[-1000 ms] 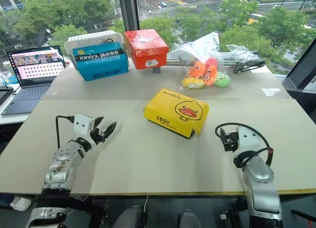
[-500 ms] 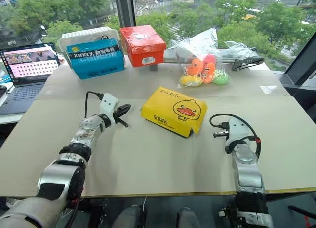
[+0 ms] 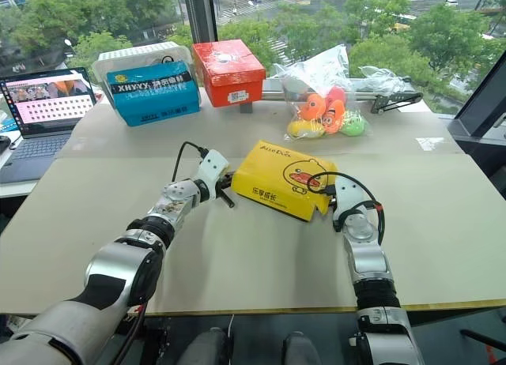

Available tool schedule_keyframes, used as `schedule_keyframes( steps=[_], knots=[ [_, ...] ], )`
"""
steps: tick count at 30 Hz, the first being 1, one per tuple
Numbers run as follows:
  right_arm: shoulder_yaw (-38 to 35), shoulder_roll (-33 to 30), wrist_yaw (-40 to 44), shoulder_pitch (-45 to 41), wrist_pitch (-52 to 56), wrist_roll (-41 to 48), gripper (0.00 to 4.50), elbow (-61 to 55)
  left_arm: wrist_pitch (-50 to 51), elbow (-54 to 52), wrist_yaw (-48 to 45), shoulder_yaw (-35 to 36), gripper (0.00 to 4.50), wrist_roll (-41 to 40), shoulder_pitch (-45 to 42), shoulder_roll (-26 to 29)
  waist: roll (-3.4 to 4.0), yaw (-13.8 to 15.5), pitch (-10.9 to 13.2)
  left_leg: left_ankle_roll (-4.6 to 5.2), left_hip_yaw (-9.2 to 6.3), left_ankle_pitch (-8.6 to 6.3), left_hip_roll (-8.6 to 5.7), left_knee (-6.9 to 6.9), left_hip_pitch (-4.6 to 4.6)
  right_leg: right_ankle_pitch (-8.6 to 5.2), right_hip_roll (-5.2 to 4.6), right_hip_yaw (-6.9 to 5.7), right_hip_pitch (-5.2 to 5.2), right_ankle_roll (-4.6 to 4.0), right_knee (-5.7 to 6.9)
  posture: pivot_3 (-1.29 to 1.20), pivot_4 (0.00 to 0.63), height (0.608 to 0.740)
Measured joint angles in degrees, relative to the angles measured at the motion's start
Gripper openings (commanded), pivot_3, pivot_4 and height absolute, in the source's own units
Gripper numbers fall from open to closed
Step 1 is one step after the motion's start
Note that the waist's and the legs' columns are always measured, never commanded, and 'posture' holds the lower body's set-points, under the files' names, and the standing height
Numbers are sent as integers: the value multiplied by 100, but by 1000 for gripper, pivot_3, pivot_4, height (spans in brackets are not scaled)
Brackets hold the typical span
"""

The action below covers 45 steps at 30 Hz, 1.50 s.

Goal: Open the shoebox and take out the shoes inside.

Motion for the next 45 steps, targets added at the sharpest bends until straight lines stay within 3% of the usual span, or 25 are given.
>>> schedule_keyframes(
  steps=[7,9,17,24,37,45],
  knots=[
    [34,63,429,-220,-202,-25,17,401,195,-1183,-926,260,0,-577,1029,215,2,-50,-2,0,0,0,19,0,27,8,19,12,11,-15,12,0,150,740],
    [183,66,672,-181,-193,-56,17,275,474,-1955,-1001,299,0,-736,1540,326,4,-109,-2,0,3,0,28,-7,37,11,29,25,9,-22,14,0,150,740],
    [1022,125,1635,624,234,-124,17,-1209,2904,-6670,-671,549,0,-1554,4749,984,7,-301,-5,-20,37,-20,101,-22,117,1,64,121,15,-47,62,0,150,740],
    [1326,153,1977,664,377,-242,17,-1438,4407,-8627,45,805,0,-1922,5934,1173,3,-243,-5,-48,80,-36,114,-21,140,-40,66,140,10,-38,64,0,150,740],
    [1522,425,2168,223,6,-376,17,-816,5046,-9549,470,1168,0,-2234,6583,1337,-11,-244,-4,-45,106,-35,129,-22,140,-27,79,157,-3,-54,62,0,150,740],
    [1572,250,2278,153,-135,-472,17,-721,4633,-9415,238,1254,0,-2252,6782,1595,-11,-228,-5,-49,110,-38,130,-24,139,-38,75,158,-6,-97,57,0,150,740]
  ],
)
